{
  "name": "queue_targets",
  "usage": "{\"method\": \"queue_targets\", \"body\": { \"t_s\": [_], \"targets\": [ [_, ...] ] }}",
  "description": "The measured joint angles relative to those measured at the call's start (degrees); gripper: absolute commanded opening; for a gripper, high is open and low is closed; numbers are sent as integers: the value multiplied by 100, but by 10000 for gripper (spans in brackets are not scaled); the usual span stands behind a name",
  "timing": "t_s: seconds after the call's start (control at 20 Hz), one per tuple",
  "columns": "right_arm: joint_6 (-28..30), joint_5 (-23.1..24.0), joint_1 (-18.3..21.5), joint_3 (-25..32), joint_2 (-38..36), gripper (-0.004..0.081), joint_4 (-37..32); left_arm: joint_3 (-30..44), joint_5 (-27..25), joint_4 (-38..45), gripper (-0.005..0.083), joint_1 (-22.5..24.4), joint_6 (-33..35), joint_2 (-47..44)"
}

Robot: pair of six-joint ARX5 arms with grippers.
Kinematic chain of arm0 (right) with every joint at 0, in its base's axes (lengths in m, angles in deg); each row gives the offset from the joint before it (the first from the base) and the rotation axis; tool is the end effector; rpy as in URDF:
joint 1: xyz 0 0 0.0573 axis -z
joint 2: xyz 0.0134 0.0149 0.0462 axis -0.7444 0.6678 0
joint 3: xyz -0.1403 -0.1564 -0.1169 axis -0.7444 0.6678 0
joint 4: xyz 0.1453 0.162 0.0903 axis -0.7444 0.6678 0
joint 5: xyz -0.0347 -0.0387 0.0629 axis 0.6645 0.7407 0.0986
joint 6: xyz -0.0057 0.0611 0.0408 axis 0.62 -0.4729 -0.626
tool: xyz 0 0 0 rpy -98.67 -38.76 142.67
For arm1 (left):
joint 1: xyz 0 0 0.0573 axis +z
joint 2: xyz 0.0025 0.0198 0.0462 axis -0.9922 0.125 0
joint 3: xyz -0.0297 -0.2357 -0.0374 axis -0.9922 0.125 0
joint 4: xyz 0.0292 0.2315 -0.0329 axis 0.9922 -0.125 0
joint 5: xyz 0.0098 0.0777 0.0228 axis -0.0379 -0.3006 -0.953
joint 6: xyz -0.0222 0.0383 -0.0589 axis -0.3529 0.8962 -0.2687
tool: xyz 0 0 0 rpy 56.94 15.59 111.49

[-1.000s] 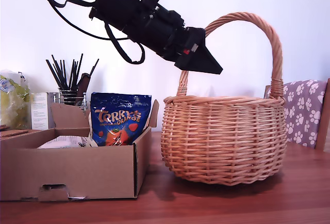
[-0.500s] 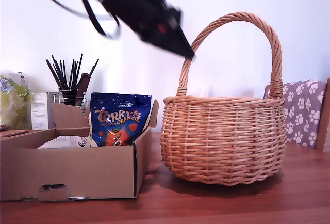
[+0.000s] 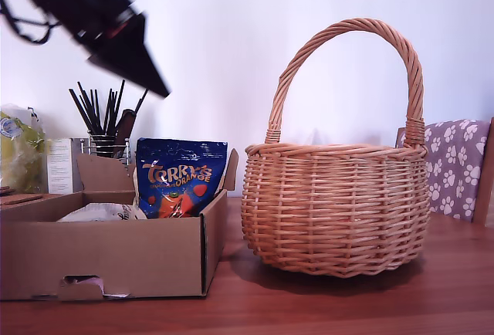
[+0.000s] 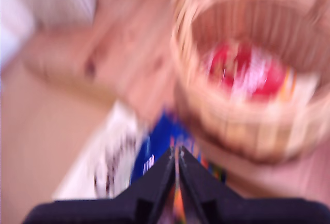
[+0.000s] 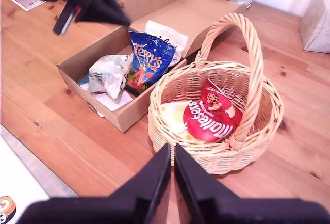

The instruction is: Move the bags of Easter eggs from the cardboard box on the left into the woven basket on the right side.

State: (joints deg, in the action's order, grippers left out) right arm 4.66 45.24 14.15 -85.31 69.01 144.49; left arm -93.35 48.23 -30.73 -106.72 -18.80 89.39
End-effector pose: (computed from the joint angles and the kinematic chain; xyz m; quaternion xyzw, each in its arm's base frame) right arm 0.1004 0.0746 0.3381 -0.1158 0.2540 0.3401 0.8980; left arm 0.2680 -0.1412 0.2386 0.2303 0.2748 -0.4367 0.8251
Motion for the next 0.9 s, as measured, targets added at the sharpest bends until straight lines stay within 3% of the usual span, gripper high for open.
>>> {"method": "queue_targets", "body": {
  "t_s": [0.1,0.15,0.25,0.55,0.9],
  "targets": [
    [0,0,0,0,7,-13,-2,2,219,11,578,120,105,-4],
    [0,-2,0,0,7,-13,-4,2,223,20,797,162,179,-4],
    [0,-2,0,0,7,-13,-4,2,199,146,767,192,538,4],
    [0,-2,0,0,7,-13,-11,-9,199,1025,767,192,791,619],
    [0,-2,0,0,7,-13,-24,-20,352,887,763,192,881,1718]
  ]
}}
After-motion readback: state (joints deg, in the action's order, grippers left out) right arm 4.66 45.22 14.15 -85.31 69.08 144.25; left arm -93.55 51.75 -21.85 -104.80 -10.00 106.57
